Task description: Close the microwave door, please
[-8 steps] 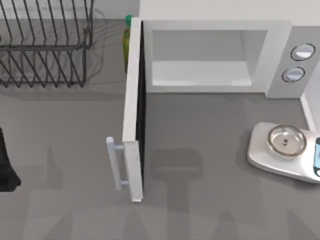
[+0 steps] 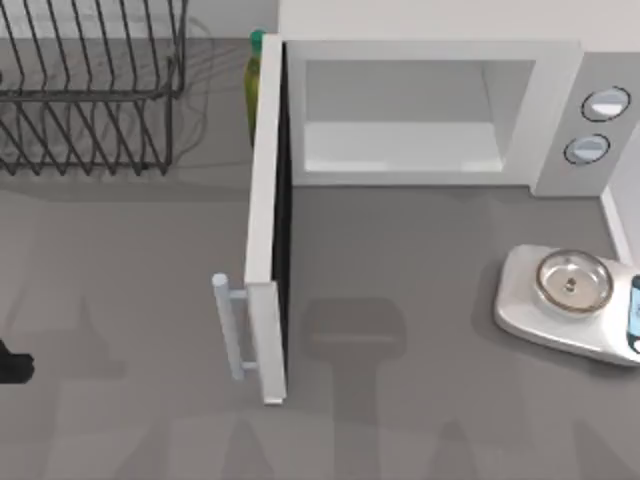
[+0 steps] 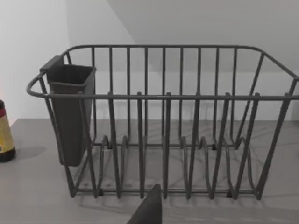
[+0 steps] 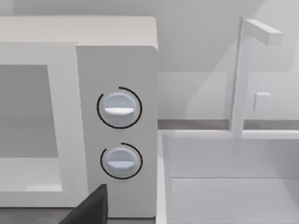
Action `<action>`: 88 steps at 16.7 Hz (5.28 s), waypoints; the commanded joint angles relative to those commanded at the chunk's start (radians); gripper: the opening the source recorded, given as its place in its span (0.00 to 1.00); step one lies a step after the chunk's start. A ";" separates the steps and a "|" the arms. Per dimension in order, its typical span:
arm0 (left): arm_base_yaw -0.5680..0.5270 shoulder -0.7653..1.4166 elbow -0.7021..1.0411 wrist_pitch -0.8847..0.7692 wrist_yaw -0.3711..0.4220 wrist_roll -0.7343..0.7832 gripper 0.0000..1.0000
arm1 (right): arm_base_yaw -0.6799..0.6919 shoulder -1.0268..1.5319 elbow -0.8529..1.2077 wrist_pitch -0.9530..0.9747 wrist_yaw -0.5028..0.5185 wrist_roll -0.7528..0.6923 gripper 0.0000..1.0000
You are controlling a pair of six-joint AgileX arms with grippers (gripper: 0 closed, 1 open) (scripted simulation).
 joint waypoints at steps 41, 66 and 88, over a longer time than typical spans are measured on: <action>0.013 0.098 0.105 -0.010 0.013 0.002 0.00 | 0.000 0.000 0.000 0.000 0.000 0.000 1.00; -0.319 0.379 0.351 -0.234 -0.257 -0.133 0.00 | 0.000 0.000 0.000 0.000 0.000 0.000 1.00; -0.586 1.125 0.696 -0.451 -0.389 -0.419 0.00 | 0.000 0.000 0.000 0.000 0.000 0.000 1.00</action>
